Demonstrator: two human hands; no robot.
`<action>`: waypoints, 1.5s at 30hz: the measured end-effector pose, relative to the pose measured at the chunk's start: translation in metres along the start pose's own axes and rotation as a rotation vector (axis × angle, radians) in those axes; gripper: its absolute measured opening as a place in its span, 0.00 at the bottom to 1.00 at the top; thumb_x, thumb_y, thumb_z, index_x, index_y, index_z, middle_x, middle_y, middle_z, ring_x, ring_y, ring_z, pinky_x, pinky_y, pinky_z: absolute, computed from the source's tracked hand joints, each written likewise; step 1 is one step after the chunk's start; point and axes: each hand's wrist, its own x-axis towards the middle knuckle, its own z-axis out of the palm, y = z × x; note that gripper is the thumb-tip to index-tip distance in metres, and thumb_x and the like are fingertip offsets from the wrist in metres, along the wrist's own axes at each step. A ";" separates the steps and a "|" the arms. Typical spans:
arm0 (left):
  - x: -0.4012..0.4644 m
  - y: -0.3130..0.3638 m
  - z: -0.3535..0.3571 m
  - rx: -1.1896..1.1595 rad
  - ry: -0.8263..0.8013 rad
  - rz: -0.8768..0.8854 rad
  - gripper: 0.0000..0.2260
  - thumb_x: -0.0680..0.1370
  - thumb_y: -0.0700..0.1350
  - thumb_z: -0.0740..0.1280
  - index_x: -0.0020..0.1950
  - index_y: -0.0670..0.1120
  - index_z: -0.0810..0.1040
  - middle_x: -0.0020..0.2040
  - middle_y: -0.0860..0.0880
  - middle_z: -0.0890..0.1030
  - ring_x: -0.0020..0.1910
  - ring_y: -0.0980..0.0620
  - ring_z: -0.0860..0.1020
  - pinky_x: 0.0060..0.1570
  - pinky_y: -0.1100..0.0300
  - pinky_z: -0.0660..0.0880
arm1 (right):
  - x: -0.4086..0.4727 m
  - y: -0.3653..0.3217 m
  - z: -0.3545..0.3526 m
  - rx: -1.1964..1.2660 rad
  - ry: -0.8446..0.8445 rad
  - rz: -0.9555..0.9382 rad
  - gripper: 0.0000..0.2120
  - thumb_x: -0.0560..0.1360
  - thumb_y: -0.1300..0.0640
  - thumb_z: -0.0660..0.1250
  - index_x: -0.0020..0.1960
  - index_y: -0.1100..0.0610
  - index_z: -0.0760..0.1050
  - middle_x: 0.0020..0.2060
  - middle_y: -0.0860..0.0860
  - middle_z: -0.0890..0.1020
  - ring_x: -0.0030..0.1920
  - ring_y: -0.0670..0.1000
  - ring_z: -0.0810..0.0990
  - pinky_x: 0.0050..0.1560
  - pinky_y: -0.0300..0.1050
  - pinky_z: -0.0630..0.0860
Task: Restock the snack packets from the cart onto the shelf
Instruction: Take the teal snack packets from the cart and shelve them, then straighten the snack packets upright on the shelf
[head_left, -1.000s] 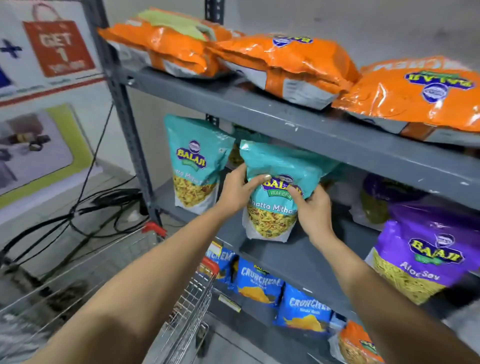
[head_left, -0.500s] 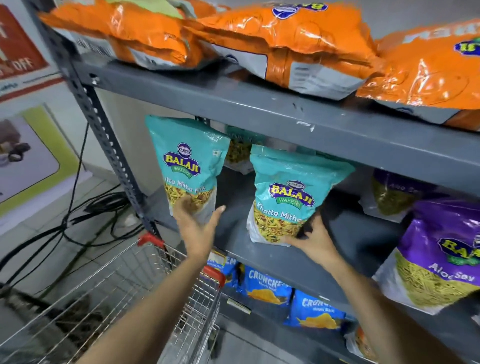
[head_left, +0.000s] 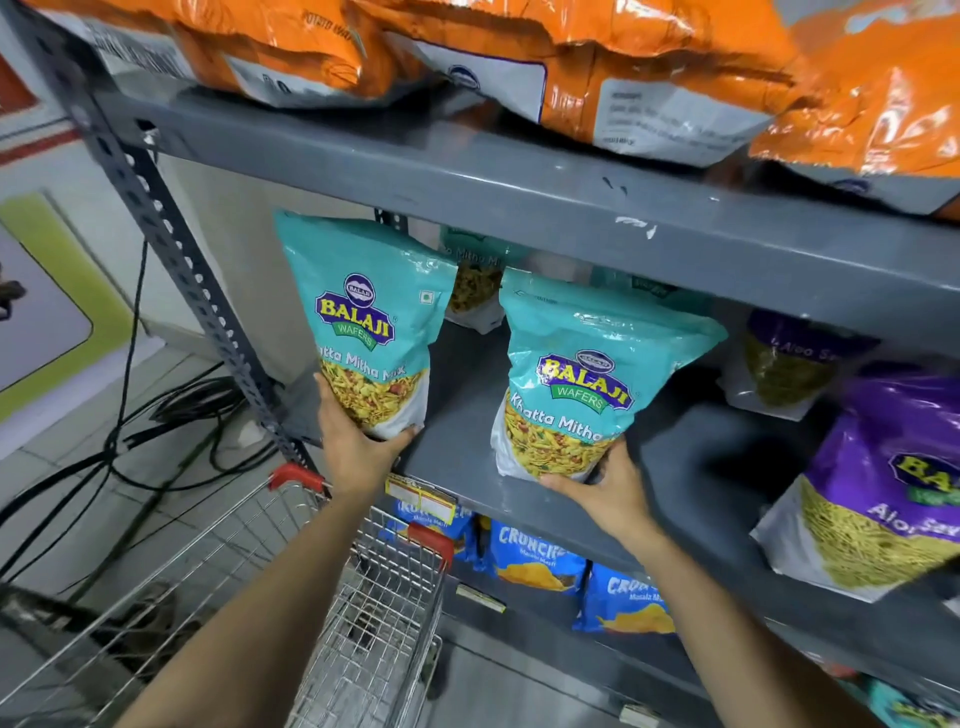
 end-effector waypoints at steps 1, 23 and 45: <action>-0.001 -0.001 -0.001 -0.002 -0.004 0.003 0.61 0.58 0.51 0.83 0.79 0.53 0.44 0.76 0.47 0.62 0.75 0.45 0.63 0.73 0.49 0.62 | -0.004 -0.001 0.001 -0.004 0.003 0.004 0.49 0.50 0.39 0.83 0.66 0.42 0.64 0.58 0.41 0.81 0.60 0.46 0.80 0.62 0.55 0.79; -0.032 -0.001 -0.017 -0.105 0.021 -0.006 0.50 0.65 0.48 0.80 0.78 0.45 0.53 0.76 0.43 0.60 0.76 0.45 0.61 0.75 0.44 0.61 | -0.029 -0.004 -0.008 0.058 0.041 0.004 0.47 0.60 0.53 0.83 0.71 0.49 0.60 0.58 0.42 0.75 0.62 0.46 0.74 0.59 0.38 0.72; -0.281 0.180 0.239 -0.205 -1.018 0.232 0.53 0.56 0.55 0.83 0.74 0.50 0.59 0.69 0.55 0.73 0.67 0.56 0.73 0.62 0.61 0.70 | -0.153 0.131 -0.311 -0.160 1.057 0.119 0.31 0.56 0.42 0.80 0.50 0.55 0.72 0.45 0.55 0.80 0.48 0.59 0.79 0.50 0.56 0.75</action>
